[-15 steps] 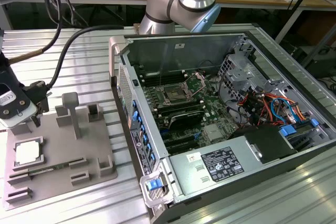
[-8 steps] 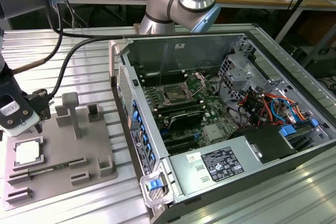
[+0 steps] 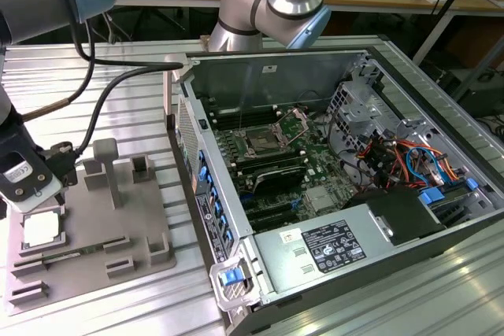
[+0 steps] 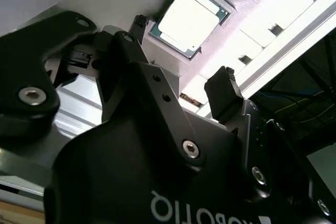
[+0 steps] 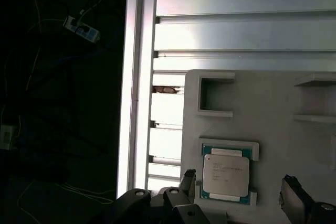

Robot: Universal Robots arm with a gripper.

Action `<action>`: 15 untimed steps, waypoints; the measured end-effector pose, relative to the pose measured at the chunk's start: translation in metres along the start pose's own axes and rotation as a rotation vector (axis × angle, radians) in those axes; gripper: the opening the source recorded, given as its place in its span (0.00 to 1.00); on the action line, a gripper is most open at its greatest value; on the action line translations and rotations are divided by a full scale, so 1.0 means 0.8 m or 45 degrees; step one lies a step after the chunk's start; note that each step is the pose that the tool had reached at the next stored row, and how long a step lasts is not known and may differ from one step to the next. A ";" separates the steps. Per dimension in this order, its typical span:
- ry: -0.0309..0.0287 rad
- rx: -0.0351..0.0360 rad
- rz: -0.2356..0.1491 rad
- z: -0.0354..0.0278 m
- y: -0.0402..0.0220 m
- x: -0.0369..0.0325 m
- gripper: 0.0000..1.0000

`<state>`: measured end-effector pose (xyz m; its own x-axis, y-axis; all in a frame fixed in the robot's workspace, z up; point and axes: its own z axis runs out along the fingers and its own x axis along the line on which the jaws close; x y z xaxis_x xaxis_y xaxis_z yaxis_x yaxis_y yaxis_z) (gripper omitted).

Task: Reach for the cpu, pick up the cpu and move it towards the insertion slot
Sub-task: 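Pick up the cpu and move it towards the insertion slot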

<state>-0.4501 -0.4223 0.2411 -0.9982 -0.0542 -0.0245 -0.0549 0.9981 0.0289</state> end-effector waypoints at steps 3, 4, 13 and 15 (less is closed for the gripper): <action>-0.0004 0.0000 0.004 0.0042 -0.0016 0.0001 0.73; -0.0003 0.0000 0.005 0.0066 -0.0026 0.0001 0.73; 0.0001 0.0002 0.006 0.0198 -0.0039 0.0006 0.73; -0.0003 0.0001 0.006 0.0201 -0.0039 0.0005 0.73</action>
<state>-0.4500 -0.4250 0.2249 -0.9985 -0.0497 -0.0246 -0.0504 0.9983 0.0289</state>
